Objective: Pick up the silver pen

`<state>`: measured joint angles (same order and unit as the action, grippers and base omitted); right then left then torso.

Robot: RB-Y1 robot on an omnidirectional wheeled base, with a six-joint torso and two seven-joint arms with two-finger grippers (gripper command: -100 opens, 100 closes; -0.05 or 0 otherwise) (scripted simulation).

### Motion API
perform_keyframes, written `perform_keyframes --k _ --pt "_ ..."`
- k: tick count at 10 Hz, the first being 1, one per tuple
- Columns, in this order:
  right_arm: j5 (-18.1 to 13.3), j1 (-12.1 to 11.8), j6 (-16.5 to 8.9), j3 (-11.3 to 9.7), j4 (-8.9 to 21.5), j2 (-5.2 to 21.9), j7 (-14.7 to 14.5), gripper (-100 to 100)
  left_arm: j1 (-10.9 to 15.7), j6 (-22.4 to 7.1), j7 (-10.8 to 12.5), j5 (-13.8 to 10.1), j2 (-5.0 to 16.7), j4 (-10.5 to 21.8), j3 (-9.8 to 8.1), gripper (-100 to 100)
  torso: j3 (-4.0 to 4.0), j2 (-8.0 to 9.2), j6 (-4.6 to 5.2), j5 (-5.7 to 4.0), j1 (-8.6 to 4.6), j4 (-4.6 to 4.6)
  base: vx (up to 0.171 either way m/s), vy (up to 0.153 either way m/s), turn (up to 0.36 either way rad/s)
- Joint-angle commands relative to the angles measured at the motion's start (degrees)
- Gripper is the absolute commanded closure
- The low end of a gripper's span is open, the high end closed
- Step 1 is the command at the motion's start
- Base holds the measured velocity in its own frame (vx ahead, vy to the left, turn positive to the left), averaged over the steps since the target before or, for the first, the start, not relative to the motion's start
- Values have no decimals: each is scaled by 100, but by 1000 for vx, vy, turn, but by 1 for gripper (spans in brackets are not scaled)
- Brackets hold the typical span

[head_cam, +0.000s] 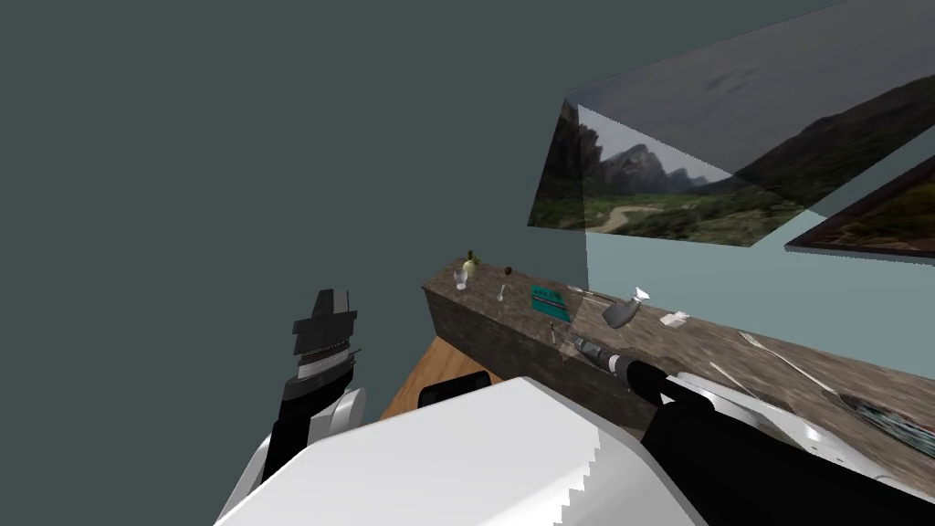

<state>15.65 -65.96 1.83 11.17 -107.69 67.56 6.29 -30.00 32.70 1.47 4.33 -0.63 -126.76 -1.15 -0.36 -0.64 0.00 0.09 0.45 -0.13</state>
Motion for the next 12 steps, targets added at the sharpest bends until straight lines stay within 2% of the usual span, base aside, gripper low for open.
perform_keyframes --k 1,5,6,8,9,11,12 --pt "-4 -142 -71 -4 69 189 9 -100 0 0 0 0 0 0 0 0 0 0 0 0 0 0 107 97 41" --pt "-20 -856 -385 38 400 894 69 -100 0 0 0 0 0 0 0 0 5 9 1 -3 -11 2 111 83 142" --pt "-20 -856 -385 38 400 894 69 -100 0 0 0 0 0 0 0 0 0 0 1 -2 -7 0 93 68 39" --pt "-23 -1126 -504 38 521 1156 93 -100 1 0 0 0 0 0 -1 0 15 27 3 -3 -17 6 67 58 100" --pt "-23 -1126 -504 38 521 1156 93 -100 0 0 0 0 0 0 -1 0 16 28 4 -4 -18 6 50 39 33" --pt "-22 -1371 -611 31 626 1385 116 -100 1 0 0 0 1 0 -1 0 23 41 5 -6 -29 10 52 34 96" --pt "-37 -1273 -594 19 569 1285 95 -100 1 0 0 0 1 0 -1 0 20 36 3 -6 -24 8 31 22 28"
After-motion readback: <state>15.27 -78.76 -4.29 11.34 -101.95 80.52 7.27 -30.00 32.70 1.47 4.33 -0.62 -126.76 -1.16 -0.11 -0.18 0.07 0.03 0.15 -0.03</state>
